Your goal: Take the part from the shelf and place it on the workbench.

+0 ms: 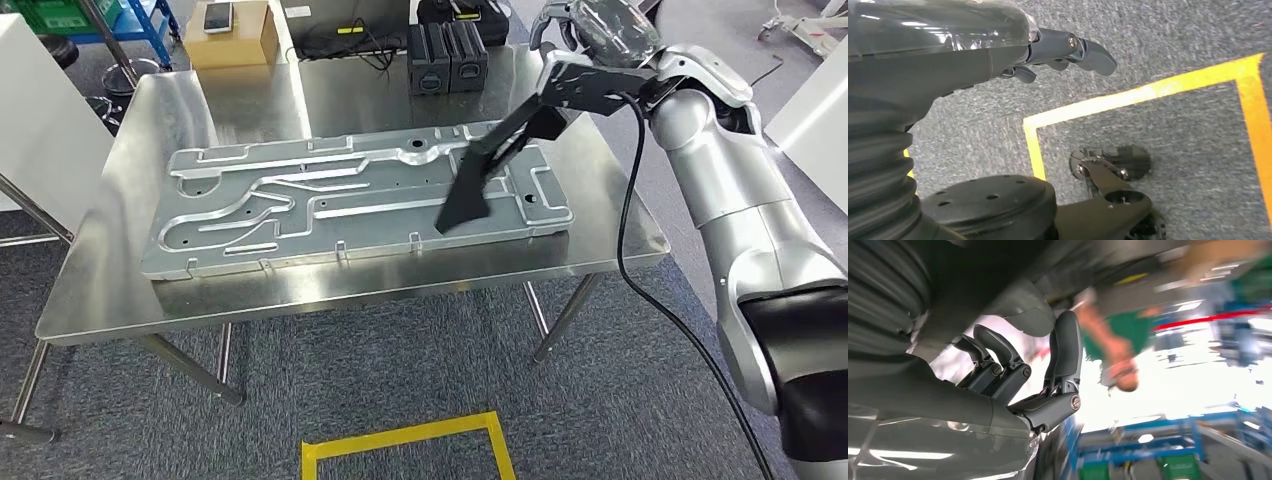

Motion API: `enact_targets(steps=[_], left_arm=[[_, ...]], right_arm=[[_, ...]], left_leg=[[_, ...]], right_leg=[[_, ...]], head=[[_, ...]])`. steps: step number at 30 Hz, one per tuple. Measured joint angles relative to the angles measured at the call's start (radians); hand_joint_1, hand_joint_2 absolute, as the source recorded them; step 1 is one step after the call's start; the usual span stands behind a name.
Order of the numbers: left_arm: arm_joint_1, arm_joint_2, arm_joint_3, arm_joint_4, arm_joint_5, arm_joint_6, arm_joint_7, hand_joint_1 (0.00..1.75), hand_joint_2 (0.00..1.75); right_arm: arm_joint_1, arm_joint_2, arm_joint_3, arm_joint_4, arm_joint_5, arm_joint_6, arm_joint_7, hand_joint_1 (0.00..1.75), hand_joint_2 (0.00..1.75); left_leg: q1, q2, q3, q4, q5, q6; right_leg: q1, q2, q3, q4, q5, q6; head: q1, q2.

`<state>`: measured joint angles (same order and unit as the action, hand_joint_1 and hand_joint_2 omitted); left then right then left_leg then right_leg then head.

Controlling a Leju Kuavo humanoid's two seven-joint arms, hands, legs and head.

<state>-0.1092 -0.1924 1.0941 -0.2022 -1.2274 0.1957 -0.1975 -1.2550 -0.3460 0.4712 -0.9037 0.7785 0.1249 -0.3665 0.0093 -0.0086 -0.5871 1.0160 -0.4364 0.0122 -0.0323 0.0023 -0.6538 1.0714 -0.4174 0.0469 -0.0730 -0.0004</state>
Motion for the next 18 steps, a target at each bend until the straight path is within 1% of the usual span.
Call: enact_targets(steps=[1,2,4,5,6,7,9,10,11,12,13,14,15,16,17,18], left_arm=[[-0.001,0.000,0.000,0.000,0.000,-0.001,-0.002,0.00,1.75],[-0.002,0.000,0.000,0.000,0.000,-0.002,-0.003,0.00,1.75],[-0.002,0.000,0.000,0.000,0.001,-0.002,-0.004,0.00,1.75],[-0.002,-0.001,0.000,0.000,0.002,-0.002,-0.004,0.00,1.75],[-0.002,-0.001,0.000,0.000,0.002,-0.001,-0.003,0.00,1.75],[-0.003,-0.001,0.000,0.000,0.002,0.000,-0.003,0.00,1.75],[-0.003,-0.002,0.000,0.000,0.003,0.001,-0.003,0.00,1.75],[-0.002,-0.002,0.000,0.000,0.003,0.001,-0.002,0.00,1.75],[-0.002,-0.002,0.000,0.000,0.003,0.002,-0.002,0.00,1.75],[-0.002,-0.002,0.000,0.000,0.004,0.002,-0.002,0.00,1.75],[-0.002,-0.002,0.000,0.000,0.004,0.002,-0.002,0.00,1.75],[-0.002,-0.001,0.000,0.000,0.004,0.002,-0.002,0.00,1.75],[-0.002,-0.001,0.000,0.000,0.004,0.001,-0.001,0.00,1.75],[-0.003,-0.001,0.000,0.000,0.003,0.001,0.000,0.00,1.75],[-0.003,-0.001,0.000,0.000,0.003,0.001,0.002,0.00,1.75],[-0.002,-0.001,0.000,0.000,0.002,0.001,0.005,0.00,1.75]], right_arm=[[-0.029,0.000,0.038,0.038,0.049,-0.029,0.013,1.75,1.75],[-0.051,0.002,0.072,0.073,0.084,-0.051,0.024,1.75,1.75],[-0.081,0.010,0.128,0.133,0.153,-0.095,0.048,1.75,1.75],[-0.095,0.017,0.153,0.163,0.198,-0.124,0.065,1.75,1.75],[-0.110,0.026,0.179,0.193,0.250,-0.155,0.085,1.75,1.75],[-0.124,0.036,0.209,0.224,0.303,-0.184,0.106,1.75,1.75],[-0.141,0.050,0.265,0.278,0.368,-0.218,0.134,1.75,1.75],[-0.143,0.055,0.287,0.299,0.381,-0.225,0.139,1.75,1.75],[-0.143,0.060,0.303,0.317,0.386,-0.228,0.142,1.75,1.75],[-0.144,0.065,0.314,0.331,0.388,-0.230,0.144,1.75,1.75],[-0.146,0.069,0.322,0.344,0.390,-0.232,0.144,1.75,1.75],[-0.151,0.073,0.328,0.356,0.394,-0.236,0.145,1.75,1.75],[-0.157,0.076,0.335,0.367,0.400,-0.240,0.145,1.75,1.75],[-0.163,0.079,0.342,0.378,0.409,-0.246,0.145,1.75,1.75],[-0.168,0.082,0.350,0.389,0.419,-0.253,0.145,1.75,1.75],[-0.170,0.086,0.358,0.398,0.427,-0.262,0.145,1.75,1.75]], left_leg=[[-0.001,-0.001,-0.002,0.003,-0.003,-0.006],[-0.002,-0.003,-0.003,0.004,-0.003,-0.012],[0.002,-0.004,-0.005,0.004,-0.005,-0.022],[0.003,-0.003,-0.010,0.016,-0.014,-0.027],[0.004,-0.001,-0.024,0.047,-0.032,-0.031],[0.005,0.000,-0.048,0.100,-0.059,-0.034],[0.004,0.002,-0.118,0.240,-0.119,-0.035],[0.004,0.002,-0.146,0.291,-0.132,-0.033],[0.003,0.002,-0.158,0.308,-0.125,-0.030],[0.001,0.002,-0.151,0.283,-0.100,-0.025],[-0.002,0.002,-0.126,0.221,-0.061,-0.016],[-0.007,0.002,-0.093,0.146,-0.025,-0.005],[-0.011,0.002,-0.062,0.079,0.000,0.003],[-0.014,0.003,-0.042,0.034,0.014,0.009],[-0.017,0.003,-0.033,0.014,0.016,0.012],[-0.018,0.004,-0.030,0.009,0.016,0.012]], right_leg=[[0.001,0.002,0.015,-0.031,0.005,-0.004],[0.005,0.004,0.017,-0.038,0.001,-0.011],[0.007,0.003,0.017,-0.040,0.002,-0.027],[0.007,0.002,0.017,-0.041,0.003,-0.036],[0.007,0.001,0.019,-0.043,0.003,-0.043],[0.007,0.000,0.020,-0.044,0.003,-0.049],[0.013,0.000,0.021,-0.043,0.001,-0.056],[0.017,0.000,0.022,-0.043,0.000,-0.058],[0.021,0.001,0.024,-0.043,-0.001,-0.060],[0.025,0.001,0.026,-0.043,-0.003,-0.061],[0.028,0.002,0.029,-0.043,-0.004,-0.062],[0.031,0.002,0.032,-0.043,-0.006,-0.062],[0.033,0.002,0.033,-0.042,-0.007,-0.061],[0.034,0.002,0.032,-0.042,-0.008,-0.058],[0.033,0.001,0.031,-0.043,-0.007,-0.053],[0.032,0.002,0.031,-0.044,-0.006,-0.048]], head=[[0.000,0.000],[0.000,0.000],[0.000,0.000],[0.000,0.000],[0.000,0.000],[0.000,0.000],[0.000,0.000],[0.000,0.000],[0.000,0.000],[0.000,0.000],[0.000,0.000],[0.000,0.000],[0.000,0.000],[0.000,0.000],[0.000,0.000],[0.000,0.000]])
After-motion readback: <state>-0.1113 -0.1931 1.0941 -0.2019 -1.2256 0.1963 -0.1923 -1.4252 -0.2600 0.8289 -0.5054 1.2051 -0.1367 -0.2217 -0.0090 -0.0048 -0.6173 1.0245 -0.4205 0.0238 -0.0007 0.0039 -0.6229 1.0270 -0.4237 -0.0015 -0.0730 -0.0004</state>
